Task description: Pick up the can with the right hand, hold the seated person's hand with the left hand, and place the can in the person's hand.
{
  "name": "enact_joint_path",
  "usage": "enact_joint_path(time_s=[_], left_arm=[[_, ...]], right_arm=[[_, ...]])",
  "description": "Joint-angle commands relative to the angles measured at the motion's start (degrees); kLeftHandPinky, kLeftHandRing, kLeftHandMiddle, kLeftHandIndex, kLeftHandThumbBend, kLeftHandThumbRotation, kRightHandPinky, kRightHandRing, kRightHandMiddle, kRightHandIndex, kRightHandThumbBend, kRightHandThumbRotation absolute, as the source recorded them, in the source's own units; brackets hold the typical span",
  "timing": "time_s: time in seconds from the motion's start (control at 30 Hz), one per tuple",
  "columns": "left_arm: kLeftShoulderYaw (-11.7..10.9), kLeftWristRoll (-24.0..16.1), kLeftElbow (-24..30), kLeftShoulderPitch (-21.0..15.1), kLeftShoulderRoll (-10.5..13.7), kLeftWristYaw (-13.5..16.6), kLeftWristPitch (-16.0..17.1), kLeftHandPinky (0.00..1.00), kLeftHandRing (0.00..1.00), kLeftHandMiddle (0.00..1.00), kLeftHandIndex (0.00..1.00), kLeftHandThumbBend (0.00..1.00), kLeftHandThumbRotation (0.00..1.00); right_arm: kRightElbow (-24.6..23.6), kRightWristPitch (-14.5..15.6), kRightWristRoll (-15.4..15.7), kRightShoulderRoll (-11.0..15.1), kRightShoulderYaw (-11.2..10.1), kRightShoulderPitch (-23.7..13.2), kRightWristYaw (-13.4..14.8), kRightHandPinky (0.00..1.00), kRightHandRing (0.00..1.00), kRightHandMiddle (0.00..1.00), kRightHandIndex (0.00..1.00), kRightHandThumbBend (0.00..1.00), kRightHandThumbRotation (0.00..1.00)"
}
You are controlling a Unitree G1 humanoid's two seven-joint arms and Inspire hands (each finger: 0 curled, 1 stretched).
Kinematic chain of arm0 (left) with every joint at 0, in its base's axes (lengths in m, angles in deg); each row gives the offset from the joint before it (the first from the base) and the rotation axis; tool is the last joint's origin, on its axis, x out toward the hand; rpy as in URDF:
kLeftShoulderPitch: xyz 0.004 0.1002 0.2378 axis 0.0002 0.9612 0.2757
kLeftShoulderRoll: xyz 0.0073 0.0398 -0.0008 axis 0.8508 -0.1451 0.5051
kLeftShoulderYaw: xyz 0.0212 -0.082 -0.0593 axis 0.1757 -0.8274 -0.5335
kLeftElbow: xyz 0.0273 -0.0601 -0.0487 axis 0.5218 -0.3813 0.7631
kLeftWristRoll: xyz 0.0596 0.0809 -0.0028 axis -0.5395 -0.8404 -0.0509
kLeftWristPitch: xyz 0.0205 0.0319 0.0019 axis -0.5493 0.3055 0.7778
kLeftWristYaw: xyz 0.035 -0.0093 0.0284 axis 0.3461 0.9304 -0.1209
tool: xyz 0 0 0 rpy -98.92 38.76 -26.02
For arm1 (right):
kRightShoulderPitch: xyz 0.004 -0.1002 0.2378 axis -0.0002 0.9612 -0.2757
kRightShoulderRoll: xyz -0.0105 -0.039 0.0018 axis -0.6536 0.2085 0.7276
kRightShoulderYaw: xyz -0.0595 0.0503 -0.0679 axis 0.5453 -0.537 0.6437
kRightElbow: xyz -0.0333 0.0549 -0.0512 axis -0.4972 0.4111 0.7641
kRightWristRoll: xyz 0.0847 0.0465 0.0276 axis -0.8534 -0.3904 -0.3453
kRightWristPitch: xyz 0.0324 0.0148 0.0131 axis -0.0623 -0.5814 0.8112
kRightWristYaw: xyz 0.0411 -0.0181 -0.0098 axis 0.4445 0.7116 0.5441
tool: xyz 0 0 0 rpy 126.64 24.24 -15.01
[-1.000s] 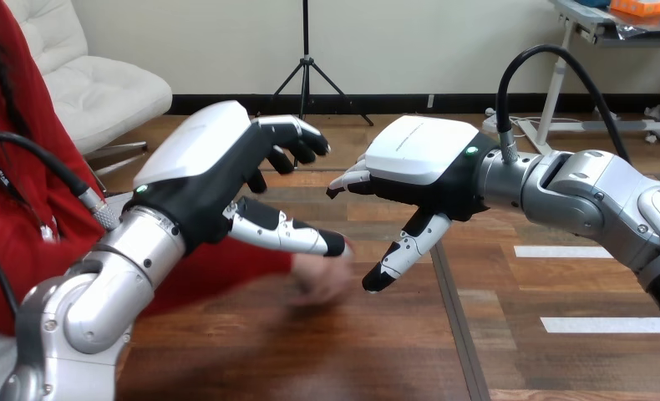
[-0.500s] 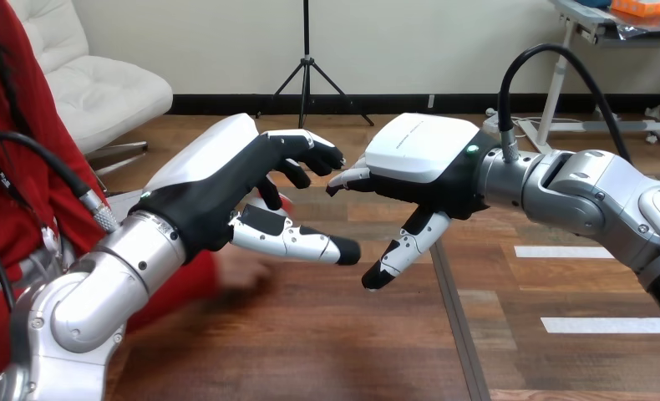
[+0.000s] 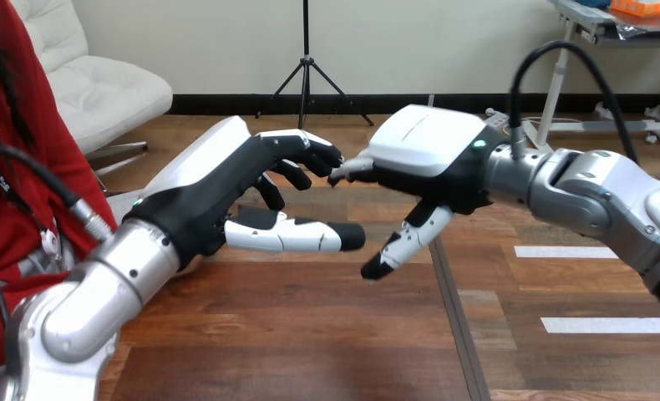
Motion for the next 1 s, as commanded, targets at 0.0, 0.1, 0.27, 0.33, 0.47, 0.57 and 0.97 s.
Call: enact_joint_path(time_s=[0.0,0.1,0.27,0.33,0.47,0.57,0.97], left_arm=[[-2.1,2.0,0.3,0.6,-2.3,4.2,2.7,0.55,0.70,0.74,0.73,0.96,0.81],[-2.6,4.1,-0.7,1.8,-3.7,6.3,4.7,0.55,0.70,0.73,0.72,0.90,0.86],[-3.2,7.0,-2.3,4.2,-6.1,9.5,8.3,0.54,0.69,0.72,0.71,0.76,0.96],[-3.3,7.7,-2.8,4.9,-6.7,10.4,9.4,0.54,0.68,0.72,0.71,0.73,0.97],[-3.6,10.0,-4.6,6.9,-8.6,12.4,12.7,0.52,0.66,0.71,0.71,0.70,0.99],[-3.8,11.7,-5.9,8.1,-9.7,13.4,15.2,0.50,0.64,0.70,0.70,0.67,1.00],[-3.2,16.5,-10.5,13.7,-12.9,15.7,24.7,0.48,0.62,0.66,0.65,0.45,1.00]], right_arm=[[-2.1,1.7,-3.4,1.3,-4.6,0.6,2.1,0.84,0.80,0.81,0.86,1.00,0.97],[-2.4,2.5,-5.4,1.2,-5.8,1.6,1.4,0.83,0.80,0.81,0.85,1.00,0.98],[-3.6,4.4,-10.3,0.7,-8.6,4.6,0.8,0.80,0.79,0.81,0.84,1.00,1.00],[-4.2,5.0,-11.9,0.7,-9.4,5.6,0.6,0.77,0.79,0.81,0.84,1.00,1.00],[-6.3,6.6,-17.3,0.0,-12.5,9.7,1.1,0.72,0.78,0.80,0.83,1.00,1.00],[-8.6,8.0,-20.4,-0.6,-14.5,13.1,1.9,0.68,0.77,0.80,0.83,1.00,1.00],[-15.5,8.3,-36.2,-7.8,-21.4,27.8,5.8,0.64,0.75,0.79,0.82,1.00,1.00]])
